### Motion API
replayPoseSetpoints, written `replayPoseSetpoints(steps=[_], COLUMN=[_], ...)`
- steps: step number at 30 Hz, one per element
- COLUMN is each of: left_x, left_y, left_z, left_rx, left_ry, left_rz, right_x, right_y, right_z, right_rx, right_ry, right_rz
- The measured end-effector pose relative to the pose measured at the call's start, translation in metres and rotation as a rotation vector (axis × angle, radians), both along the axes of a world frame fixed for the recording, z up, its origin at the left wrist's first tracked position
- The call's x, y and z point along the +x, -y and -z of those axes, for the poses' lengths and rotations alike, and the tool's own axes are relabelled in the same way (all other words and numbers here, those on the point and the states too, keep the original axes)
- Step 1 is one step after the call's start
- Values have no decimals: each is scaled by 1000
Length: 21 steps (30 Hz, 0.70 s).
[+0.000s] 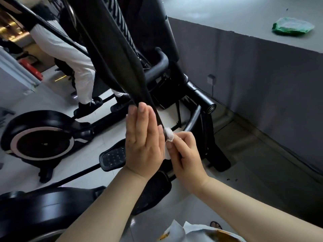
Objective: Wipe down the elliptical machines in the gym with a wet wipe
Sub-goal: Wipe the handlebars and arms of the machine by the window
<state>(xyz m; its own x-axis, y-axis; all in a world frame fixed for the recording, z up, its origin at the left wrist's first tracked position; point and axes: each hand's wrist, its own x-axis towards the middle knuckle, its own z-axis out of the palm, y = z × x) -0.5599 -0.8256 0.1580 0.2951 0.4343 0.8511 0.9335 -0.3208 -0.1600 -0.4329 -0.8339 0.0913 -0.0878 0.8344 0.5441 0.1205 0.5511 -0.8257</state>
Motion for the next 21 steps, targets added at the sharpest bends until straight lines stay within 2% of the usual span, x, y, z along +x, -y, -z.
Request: replayPoseSetpoints(steps=[3,6,9,14,17,21], left_x=[1,3,2,1,0,-2], left_y=[-7,-6,-4,-5,-6,-4], left_z=[-14,-17,-14,-13,-12,-8], left_rx=[8,-17,-38,-71,-58,-84], left_ry=[114,174,187,210,206,229], left_rz=[98,135,156,206,239,266], right_x=[-4,-5,0,-10,-11,2], right_y=[-6,-11,-13,-19,-17,-9], right_z=[-26,-22,-19,-50,-27,16], right_rx=[86,115,131,177,186,84], right_ry=[-41,-7,24,-57,-25,114], right_rz=[7,-12,-23,19,32,34])
